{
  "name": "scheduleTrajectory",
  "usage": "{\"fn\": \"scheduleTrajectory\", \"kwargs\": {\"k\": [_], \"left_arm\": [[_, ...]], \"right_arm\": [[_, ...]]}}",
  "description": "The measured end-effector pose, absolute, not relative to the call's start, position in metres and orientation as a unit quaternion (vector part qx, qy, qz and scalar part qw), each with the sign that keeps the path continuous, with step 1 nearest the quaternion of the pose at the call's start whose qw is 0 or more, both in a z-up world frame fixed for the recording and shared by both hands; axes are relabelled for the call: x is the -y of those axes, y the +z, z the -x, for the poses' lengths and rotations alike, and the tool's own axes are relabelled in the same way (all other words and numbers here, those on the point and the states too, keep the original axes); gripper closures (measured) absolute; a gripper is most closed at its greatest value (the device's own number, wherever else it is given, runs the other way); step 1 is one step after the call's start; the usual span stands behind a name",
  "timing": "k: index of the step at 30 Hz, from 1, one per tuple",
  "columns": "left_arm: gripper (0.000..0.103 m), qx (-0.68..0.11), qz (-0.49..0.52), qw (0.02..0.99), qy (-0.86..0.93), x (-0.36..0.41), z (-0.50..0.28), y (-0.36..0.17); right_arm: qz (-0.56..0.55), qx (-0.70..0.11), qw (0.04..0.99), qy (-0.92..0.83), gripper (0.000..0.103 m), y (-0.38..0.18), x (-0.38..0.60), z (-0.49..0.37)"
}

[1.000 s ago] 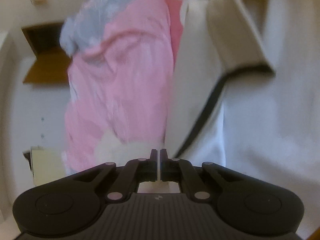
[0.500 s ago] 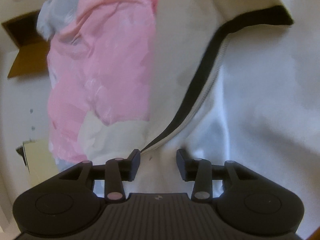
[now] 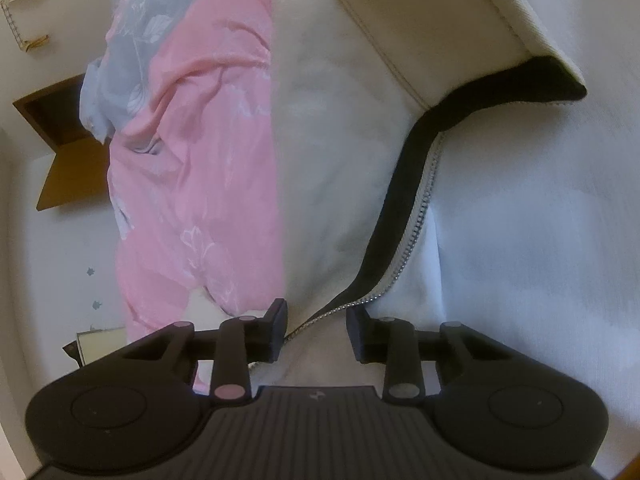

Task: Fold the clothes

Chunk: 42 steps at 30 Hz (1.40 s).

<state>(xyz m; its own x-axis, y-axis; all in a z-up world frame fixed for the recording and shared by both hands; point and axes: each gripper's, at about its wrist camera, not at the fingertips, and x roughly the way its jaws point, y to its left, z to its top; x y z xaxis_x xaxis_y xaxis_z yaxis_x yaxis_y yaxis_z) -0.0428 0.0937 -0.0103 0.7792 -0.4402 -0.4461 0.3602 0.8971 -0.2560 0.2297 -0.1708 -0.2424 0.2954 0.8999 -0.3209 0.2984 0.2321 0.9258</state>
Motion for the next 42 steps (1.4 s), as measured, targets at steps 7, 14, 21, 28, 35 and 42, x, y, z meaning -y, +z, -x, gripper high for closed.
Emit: {"fn": "scheduleTrajectory", "kwargs": {"k": [7, 14, 21, 28, 35, 42], "left_arm": [[0.094, -0.261, 0.073, 0.938, -0.217, -0.091, 0.045, -0.009], [0.094, -0.268, 0.081, 0.926, -0.253, -0.078, 0.039, -0.011], [0.094, -0.299, 0.075, 0.902, -0.302, -0.051, 0.021, -0.024], [0.093, -0.355, 0.057, 0.879, -0.314, -0.031, 0.003, -0.046], [0.054, -0.395, 0.072, 0.862, -0.310, -0.030, -0.003, -0.050], [0.035, -0.388, 0.084, 0.863, -0.311, -0.040, 0.008, -0.031]], "right_arm": [[-0.527, -0.507, 0.620, 0.284, 0.096, -0.220, 0.182, -0.228], [-0.436, -0.438, 0.709, 0.340, 0.098, -0.150, 0.228, -0.229], [-0.403, -0.428, 0.745, 0.315, 0.099, -0.143, 0.291, -0.218], [-0.394, -0.467, 0.745, 0.266, 0.096, -0.179, 0.323, -0.214], [-0.410, -0.485, 0.734, 0.240, 0.071, -0.186, 0.353, -0.204], [-0.426, -0.453, 0.741, 0.254, 0.069, -0.153, 0.388, -0.162]]}}
